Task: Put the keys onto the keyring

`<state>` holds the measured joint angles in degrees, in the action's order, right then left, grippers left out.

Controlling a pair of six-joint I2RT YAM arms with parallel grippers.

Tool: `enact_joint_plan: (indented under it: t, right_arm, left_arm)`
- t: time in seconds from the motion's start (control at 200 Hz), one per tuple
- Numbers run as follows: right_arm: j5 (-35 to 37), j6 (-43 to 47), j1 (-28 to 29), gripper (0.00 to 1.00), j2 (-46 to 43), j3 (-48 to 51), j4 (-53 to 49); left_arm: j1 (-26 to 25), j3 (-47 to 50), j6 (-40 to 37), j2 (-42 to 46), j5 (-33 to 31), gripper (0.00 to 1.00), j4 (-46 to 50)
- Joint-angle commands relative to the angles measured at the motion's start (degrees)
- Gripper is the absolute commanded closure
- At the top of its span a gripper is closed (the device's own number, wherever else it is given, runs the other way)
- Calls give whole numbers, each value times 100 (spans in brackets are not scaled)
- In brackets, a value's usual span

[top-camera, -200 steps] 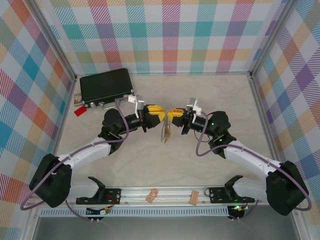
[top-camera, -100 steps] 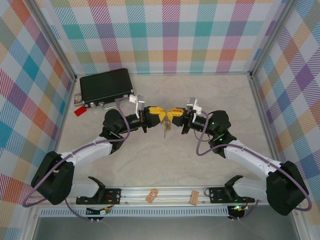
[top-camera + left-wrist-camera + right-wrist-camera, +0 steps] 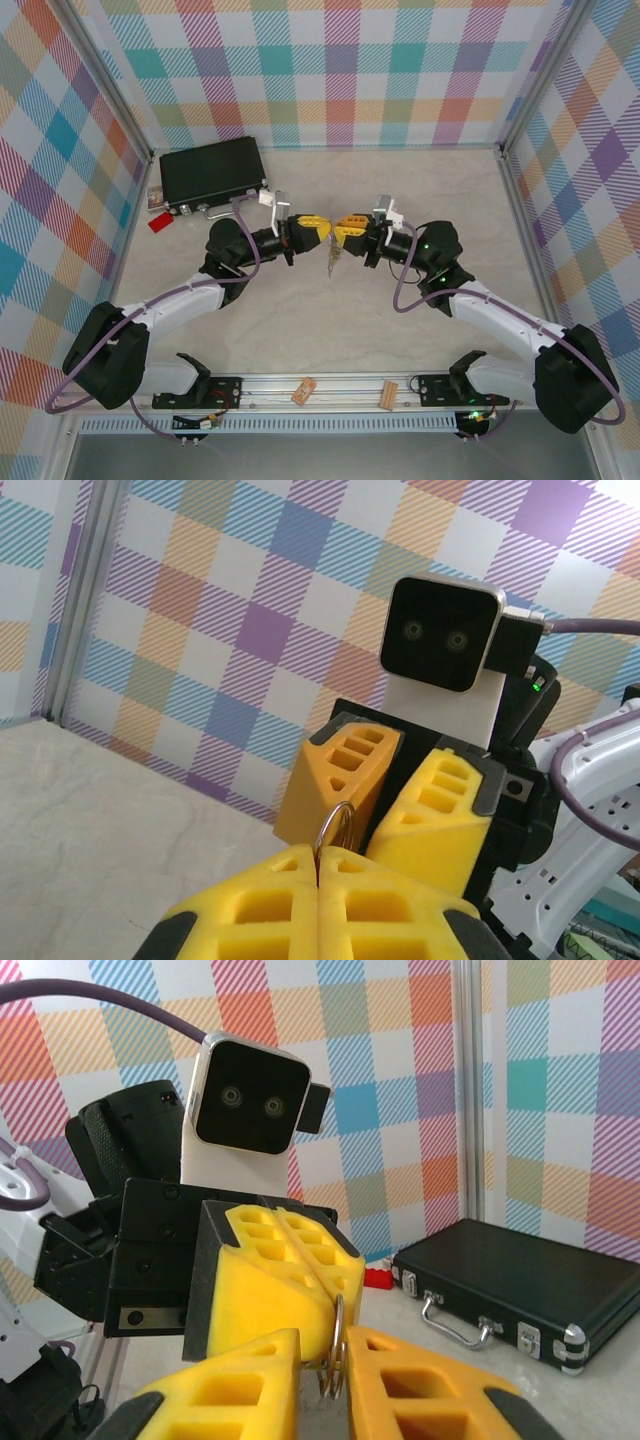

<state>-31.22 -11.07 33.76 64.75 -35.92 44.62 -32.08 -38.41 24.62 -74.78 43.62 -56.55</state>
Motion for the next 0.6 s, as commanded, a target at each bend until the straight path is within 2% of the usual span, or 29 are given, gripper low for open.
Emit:
enact_joint_plan:
  t: [0.0,0.135,0.27,0.595]
  right_arm:
    - [240,260,-27,80,-329,-120,-496]
    - [643,587,-38,76,-749,-201,-1686]
    - [710,981,-44,75,-1005,-459,-2911]
    - [323,1913,-45,71,-423,-2141,-6114]
  left_arm:
    - [-9,-79,-351,183,-27,100,204]
    - [-9,-84,-826,310,-135,100,848]
    - [-9,-45,-1240,373,-252,100,1323]
    - [-18,-36,-1867,423,-327,100,2012]
